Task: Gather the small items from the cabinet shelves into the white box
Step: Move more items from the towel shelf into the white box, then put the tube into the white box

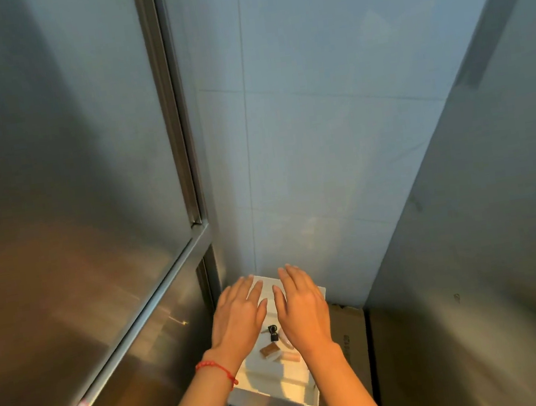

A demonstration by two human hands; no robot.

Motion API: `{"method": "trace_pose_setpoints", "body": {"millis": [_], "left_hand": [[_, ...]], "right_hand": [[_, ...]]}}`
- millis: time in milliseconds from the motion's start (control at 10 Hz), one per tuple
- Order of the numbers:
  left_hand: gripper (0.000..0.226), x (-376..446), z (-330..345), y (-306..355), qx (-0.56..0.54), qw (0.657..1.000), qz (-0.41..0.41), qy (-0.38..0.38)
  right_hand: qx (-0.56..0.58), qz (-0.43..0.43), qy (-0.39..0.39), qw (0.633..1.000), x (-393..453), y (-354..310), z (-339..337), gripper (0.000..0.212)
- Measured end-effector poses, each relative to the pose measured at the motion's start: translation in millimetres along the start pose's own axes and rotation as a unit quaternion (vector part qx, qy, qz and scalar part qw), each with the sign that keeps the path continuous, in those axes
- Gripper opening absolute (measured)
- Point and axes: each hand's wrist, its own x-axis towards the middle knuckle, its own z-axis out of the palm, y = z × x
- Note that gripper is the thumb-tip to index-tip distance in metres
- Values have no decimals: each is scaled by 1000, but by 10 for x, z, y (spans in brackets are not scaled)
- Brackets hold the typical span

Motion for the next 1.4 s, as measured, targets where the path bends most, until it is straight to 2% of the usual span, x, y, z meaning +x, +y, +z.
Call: {"method": "trace_pose_setpoints", "body": {"millis": [400,500,600,800,1400], "left_hand": [[49,-705,-437,252,31,996,-72,29],[49,-924,-518,302,30,995,-89,39],[49,-1135,-603,317,33,993,-102,42],[49,-1473,-788,315,36,990,-124,56],[49,-2561,-1215,359,43,990,-113,79]], "right_hand": [[58,-33,-27,997,-428,-229,-529,31],[78,-37,-51,995,-536,-279,-655,33],[82,-40,-107,990,-629,-325,-774,40],[62,-51,-144,986,-789,-480,-949,44],[54,-55,-157,985,-1603,-1043,-1562,46]]}}
